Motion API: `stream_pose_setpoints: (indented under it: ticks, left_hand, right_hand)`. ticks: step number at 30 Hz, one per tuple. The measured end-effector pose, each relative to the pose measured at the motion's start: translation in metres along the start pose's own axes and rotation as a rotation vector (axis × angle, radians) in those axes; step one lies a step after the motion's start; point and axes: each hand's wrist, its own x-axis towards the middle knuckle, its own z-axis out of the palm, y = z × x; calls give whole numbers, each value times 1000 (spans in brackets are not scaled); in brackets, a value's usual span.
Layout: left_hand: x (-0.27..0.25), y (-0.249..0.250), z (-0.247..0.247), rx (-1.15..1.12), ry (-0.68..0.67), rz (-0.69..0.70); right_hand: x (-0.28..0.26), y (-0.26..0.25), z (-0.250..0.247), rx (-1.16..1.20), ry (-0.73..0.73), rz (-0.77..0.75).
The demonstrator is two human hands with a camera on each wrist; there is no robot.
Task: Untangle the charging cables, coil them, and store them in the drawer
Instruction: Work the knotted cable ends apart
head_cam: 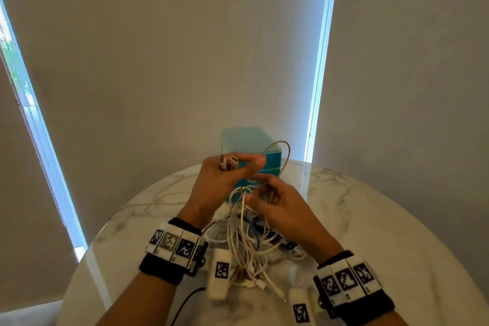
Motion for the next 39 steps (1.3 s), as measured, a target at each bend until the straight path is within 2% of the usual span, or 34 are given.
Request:
stream_pose_setpoints:
  ticks: [2,4,8,12,15,18,23,27,33,36,39]
  left_hand:
    - [-2,3,4,74,-91,11]
    - [-5,6,7,115,-134,29]
    - [-7,8,5,142,-128,69]
    - [-5,13,9,176,-85,60]
    - [5,15,7,206,-64,55]
    - [15,6,-3,305,-91,18]
    - [-9,-16,3,408,-272,-74]
    - [-15,-29,11,431,-190,-73]
    - [-22,-33,-5,391,-47,-23]
    - [-22,-33,-12,331,53,0]
    - [-23,-30,-14,175,142,-4]
  right_hand:
    - [-2,4,2,-12,62,-60]
    - [-2,3,0,95,118,-42]
    - [-6,2,-8,313,48,24]
    - [-6,2,-11,261,31,15]
    - [-5,3,-13,203,136,-47]
    - [-4,6,-17,281,280,-64]
    - [0,4,-25,391,421,-64]
    - [1,0,-32,664,466,-57]
    - [2,1,-30,793,417,-6]
    - [0,4,-25,615,344,-15]
    - [-1,15,-8,283,133,91]
